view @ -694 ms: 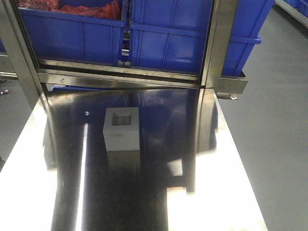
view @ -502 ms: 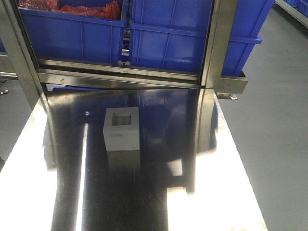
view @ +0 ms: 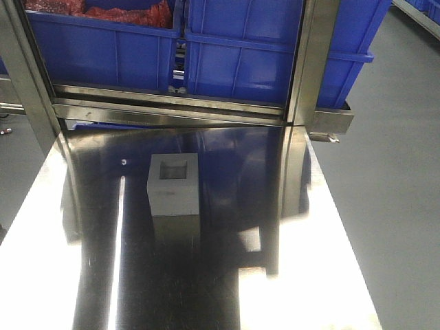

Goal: Sort gray base to blue bin

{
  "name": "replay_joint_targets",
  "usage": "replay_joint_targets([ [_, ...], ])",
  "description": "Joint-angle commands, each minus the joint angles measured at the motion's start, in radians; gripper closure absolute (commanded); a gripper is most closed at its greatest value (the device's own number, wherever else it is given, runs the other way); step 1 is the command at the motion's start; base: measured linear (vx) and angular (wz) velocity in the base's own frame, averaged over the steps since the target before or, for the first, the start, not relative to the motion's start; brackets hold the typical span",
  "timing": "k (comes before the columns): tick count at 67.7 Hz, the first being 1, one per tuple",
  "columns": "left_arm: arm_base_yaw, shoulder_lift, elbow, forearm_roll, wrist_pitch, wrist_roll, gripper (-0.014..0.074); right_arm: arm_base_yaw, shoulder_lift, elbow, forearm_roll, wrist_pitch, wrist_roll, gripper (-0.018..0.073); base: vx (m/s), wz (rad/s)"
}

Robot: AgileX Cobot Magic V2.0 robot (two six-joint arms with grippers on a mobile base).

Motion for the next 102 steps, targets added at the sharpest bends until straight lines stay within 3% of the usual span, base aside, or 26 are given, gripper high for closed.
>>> replay_joint_targets([
  [1, 0.002, 0.024, -0.112, -0.009, -0.093, -0.007, 0.0603, -0.005, -0.009, 0.002, -0.008, -0.075, -0.012, 0.0564, 0.0, 0.0],
  [21, 0.002, 0.364, -0.451, -0.009, 0.14, -0.002, 0.0603, -0.005, -0.009, 0.002, -0.008, -0.075, -0.012, 0.0564, 0.0, 0.0],
  [43, 0.002, 0.462, -0.487, -0.009, 0.158, -0.002, 0.0578, -0.005, -0.009, 0.002, -0.008, -0.075, -0.012, 0.0564, 0.0, 0.0],
  [49, 0.002, 0.462, -0.487, -0.009, 0.158, -0.002, 0.0504, -0.005, -0.009, 0.002, -0.008, -0.075, -0.012, 0.0564, 0.0, 0.0],
  [67, 0.002, 0.462, -0.487, -0.009, 0.158, -0.003, 0.0018, -0.005, -0.009, 0.002, -0.008, -0.075, -0.012, 0.0564, 0.0, 0.0],
  [74, 0.002, 0.462, -0.487, -0.009, 0.158, -0.003, -0.0091, -0.005, -0.009, 0.002, -0.008, -0.075, -0.012, 0.0564, 0.0, 0.0],
  [84, 0.002, 0.462, -0.487, -0.009, 0.156, -0.003, -0.0115, -0.005, -0.009, 0.002, -0.008, -0.075, -0.012, 0.0564, 0.0, 0.0],
  [102, 0.002, 0.505, -0.514, -0.01, 0.175, 0.007, -0.0053, -0.005, -0.009, 0.002, -0.008, -0.075, -0.012, 0.0564, 0.0, 0.0],
])
